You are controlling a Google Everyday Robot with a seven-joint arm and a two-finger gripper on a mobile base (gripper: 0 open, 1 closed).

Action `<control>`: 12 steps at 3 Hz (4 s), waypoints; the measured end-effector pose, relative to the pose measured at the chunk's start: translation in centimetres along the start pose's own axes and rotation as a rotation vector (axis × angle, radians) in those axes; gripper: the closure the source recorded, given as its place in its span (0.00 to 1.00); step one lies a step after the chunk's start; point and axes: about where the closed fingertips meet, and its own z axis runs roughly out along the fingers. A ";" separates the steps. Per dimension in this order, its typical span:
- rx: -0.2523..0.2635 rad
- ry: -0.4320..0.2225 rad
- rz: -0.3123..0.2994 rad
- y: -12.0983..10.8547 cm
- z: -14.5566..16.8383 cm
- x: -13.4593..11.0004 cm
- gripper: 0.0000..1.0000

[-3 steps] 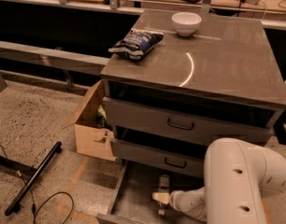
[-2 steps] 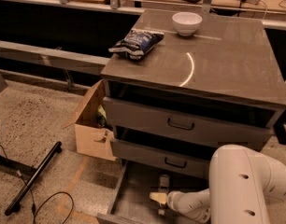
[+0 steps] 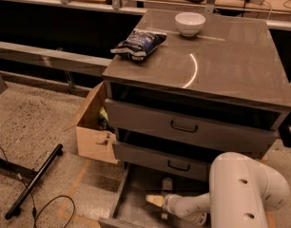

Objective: Pick blue plastic bottle from middle drawer and place on counter

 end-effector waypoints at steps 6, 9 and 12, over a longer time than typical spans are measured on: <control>-0.075 0.091 -0.210 2.5 -3.6 -1.0 1.00; -0.258 0.073 -0.585 2.6 -18.9 -5.3 1.00; -0.314 0.160 -0.636 1.2 -25.9 -4.5 1.00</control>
Offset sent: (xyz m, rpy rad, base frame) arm 0.0249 0.0221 -0.0296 -0.0492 -0.0492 0.0242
